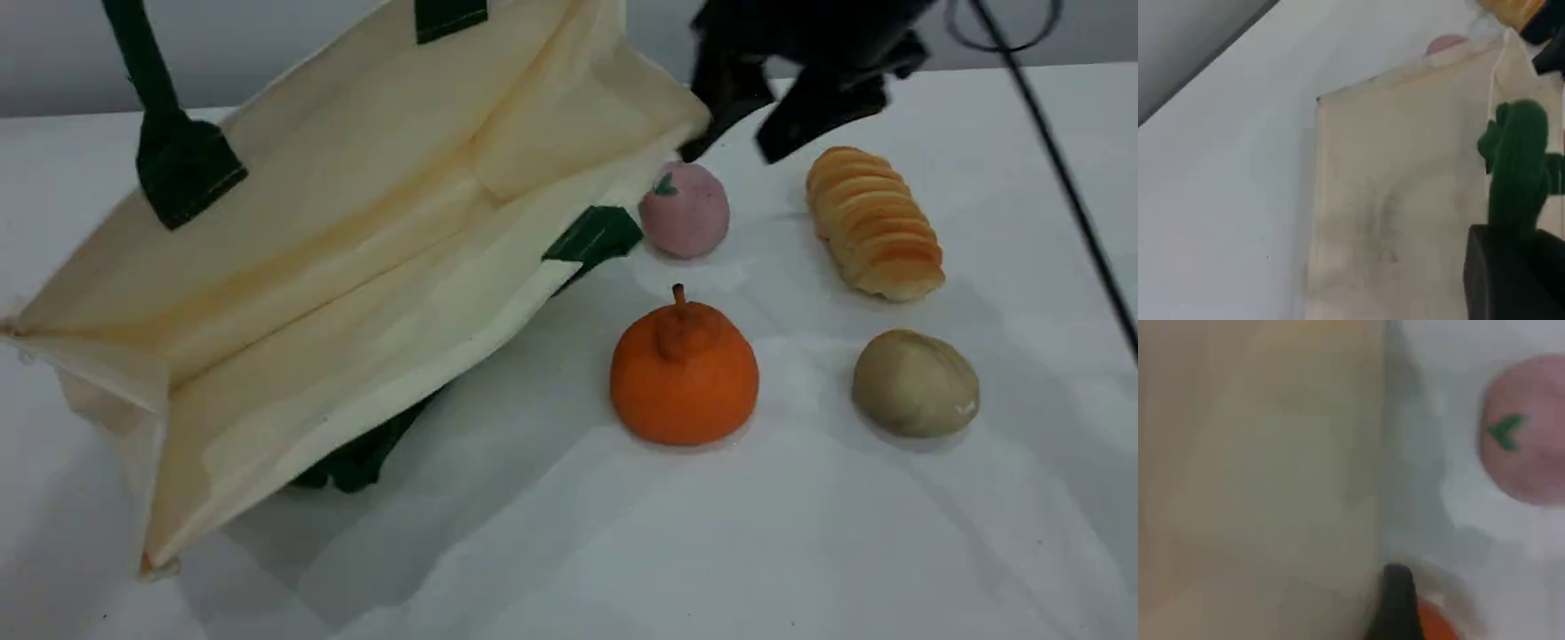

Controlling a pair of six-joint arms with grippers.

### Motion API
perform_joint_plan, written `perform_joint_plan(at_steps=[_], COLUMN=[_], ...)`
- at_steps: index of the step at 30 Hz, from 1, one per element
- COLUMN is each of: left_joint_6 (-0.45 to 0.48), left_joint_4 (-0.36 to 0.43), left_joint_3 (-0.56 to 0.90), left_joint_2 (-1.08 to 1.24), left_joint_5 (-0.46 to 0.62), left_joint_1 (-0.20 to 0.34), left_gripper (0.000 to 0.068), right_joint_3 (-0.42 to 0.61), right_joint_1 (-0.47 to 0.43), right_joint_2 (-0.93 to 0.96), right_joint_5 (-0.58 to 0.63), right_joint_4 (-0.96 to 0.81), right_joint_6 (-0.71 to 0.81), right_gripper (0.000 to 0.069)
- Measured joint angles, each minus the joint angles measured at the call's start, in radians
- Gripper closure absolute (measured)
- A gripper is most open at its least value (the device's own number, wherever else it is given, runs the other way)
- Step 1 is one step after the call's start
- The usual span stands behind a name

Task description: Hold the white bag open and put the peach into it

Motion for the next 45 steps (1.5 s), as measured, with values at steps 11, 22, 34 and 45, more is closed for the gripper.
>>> perform_joint_plan(at_steps=[11, 22, 34, 45], left_joint_6=[-0.046, -0.046, -0.044, -0.044], left_joint_4=[0.102, 0.104, 0.104, 0.102], left_joint_3=[0.0, 0.0, 0.0, 0.0], left_joint_2=[0.0, 0.0, 0.0, 0.0], left_joint_5=[0.0, -0.001, -0.001, -0.001], left_joint_1=[0.001, 0.001, 0.001, 0.001], left_gripper=[0.0586, 0.0587, 0.0587, 0.0587], right_joint_3=[-0.09, -0.195, -0.195, -0.195], right_joint_1=[0.02, 0.02, 0.02, 0.02], right_joint_2=[0.123, 0.184, 0.234, 0.236], right_joint_5=[0.004, -0.006, -0.095, -0.149], right_joint_4=[0.008, 0.029, 0.004, -0.07], right_joint_6=[0.003, 0.004, 0.003, 0.004], right_gripper=[0.0164, 0.0164, 0.0164, 0.0164])
